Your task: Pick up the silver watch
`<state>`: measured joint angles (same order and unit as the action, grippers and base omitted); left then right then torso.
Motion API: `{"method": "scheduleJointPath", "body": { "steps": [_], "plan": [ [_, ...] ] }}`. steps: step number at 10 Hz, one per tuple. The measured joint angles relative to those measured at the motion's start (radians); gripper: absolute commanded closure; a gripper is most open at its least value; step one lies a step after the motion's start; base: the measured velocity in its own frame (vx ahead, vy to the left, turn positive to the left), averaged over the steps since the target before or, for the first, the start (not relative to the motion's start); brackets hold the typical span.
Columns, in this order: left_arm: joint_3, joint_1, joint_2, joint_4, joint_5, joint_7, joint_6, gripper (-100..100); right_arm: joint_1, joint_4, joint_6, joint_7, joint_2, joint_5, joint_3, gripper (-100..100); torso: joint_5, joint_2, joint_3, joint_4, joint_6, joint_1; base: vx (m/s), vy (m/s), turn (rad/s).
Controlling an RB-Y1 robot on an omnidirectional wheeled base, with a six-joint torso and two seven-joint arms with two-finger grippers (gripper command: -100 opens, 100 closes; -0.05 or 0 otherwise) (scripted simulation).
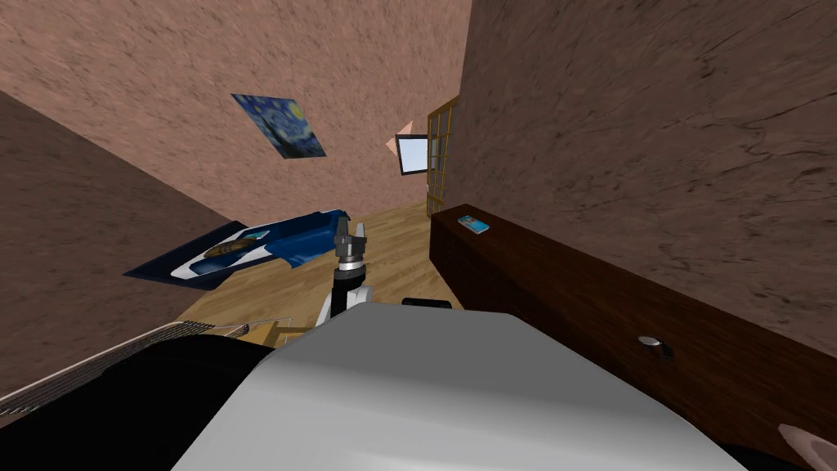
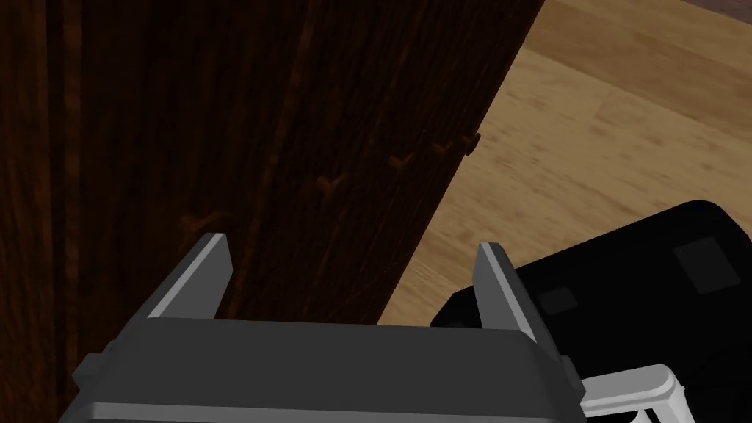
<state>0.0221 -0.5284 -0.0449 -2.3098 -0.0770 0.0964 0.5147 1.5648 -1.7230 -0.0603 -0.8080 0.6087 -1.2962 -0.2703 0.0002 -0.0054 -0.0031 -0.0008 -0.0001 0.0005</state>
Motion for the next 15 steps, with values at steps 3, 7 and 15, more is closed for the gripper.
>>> {"method": "scheduleJointPath", "body": {
  "steps": [3, 7, 15],
  "plan": [
    [0.0, 0.0, 0.0, 0.0, 0.0, 0.0, 0.0, 0, 0.062, 0.014, 0.076, -0.013, 0.063, -0.071, 0.003, -100, 0.0, -0.002, -0.001, 0.0, 0.0, -0.001, 0.12, -0.028, 0.167],
    [0.0, 0.0, 0.0, 0.0, 0.0, 0.0, 0.0, 0, 0.106, 0.044, 0.073, -0.066, 0.06, -0.202, -0.051, -100, -0.001, -0.002, -0.001, -0.001, 0.0, -0.003, 0.101, -0.049, 0.134],
    [0.0, 0.0, 0.0, 0.0, 0.0, 0.0, 0.0, 0, 0.119, 0.047, 0.152, -0.087, 0.121, -0.277, -0.025, -100, -0.002, 0.0, 0.0, 0.0, 0.001, -0.006, 0.067, -0.093, 0.114]
  ]
}}
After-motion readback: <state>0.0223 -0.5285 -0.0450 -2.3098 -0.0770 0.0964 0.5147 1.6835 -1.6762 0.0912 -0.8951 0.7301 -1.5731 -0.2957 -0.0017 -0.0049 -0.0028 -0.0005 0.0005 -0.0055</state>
